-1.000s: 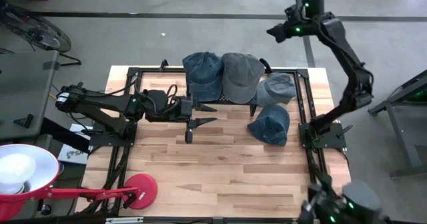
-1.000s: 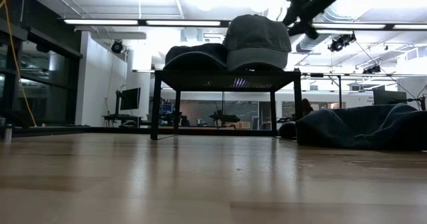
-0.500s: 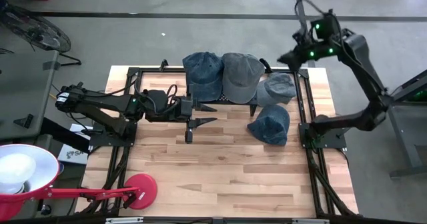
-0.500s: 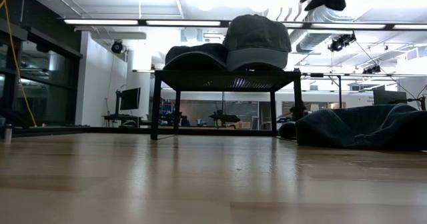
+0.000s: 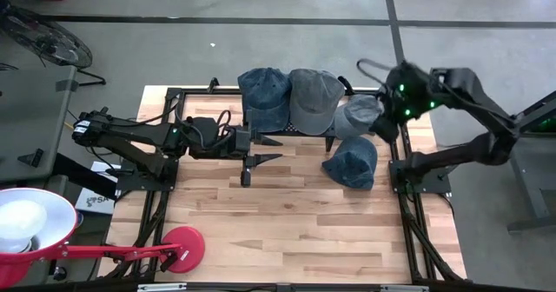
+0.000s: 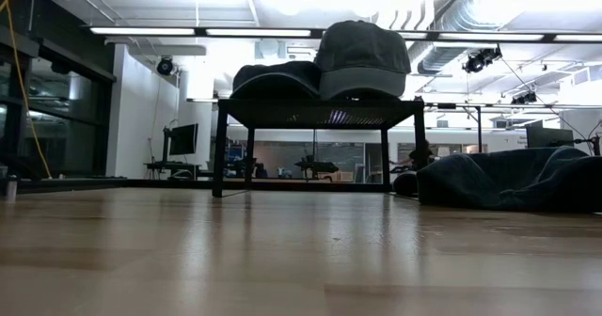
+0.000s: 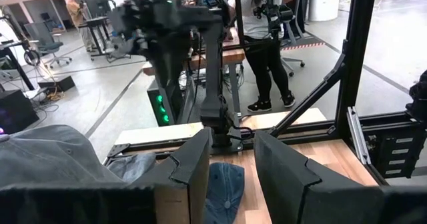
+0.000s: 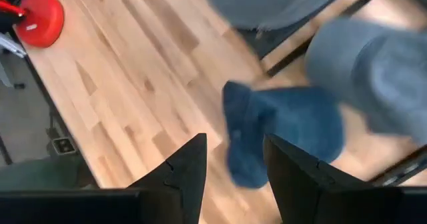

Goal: Pick & Place hat
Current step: Stack the blue cap on top of the stacked blue caps on the shelf

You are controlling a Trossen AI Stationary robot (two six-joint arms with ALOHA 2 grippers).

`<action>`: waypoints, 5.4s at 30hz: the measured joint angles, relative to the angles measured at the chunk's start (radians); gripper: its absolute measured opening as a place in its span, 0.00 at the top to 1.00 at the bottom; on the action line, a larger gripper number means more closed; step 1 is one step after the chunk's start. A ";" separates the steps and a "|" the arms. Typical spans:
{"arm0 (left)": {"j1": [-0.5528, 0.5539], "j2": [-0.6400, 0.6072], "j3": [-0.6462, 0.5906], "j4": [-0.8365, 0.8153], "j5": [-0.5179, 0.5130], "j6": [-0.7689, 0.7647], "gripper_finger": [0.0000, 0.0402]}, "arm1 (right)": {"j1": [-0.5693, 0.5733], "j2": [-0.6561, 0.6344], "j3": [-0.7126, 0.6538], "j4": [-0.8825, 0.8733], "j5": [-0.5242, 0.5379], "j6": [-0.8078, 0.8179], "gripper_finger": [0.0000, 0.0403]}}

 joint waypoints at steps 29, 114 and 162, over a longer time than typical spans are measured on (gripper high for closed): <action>0.001 0.000 -0.001 -0.184 -0.030 0.091 0.71 | 0.579 -0.110 -0.931 0.521 0.184 1.175 0.65; 0.000 0.191 0.001 -0.012 0.299 -0.525 0.71 | 0.819 -0.108 -0.405 0.842 0.221 -0.205 1.00; 0.001 0.297 -0.001 0.046 0.397 -0.892 0.71 | 0.983 -0.109 -0.368 0.832 0.292 -0.274 1.00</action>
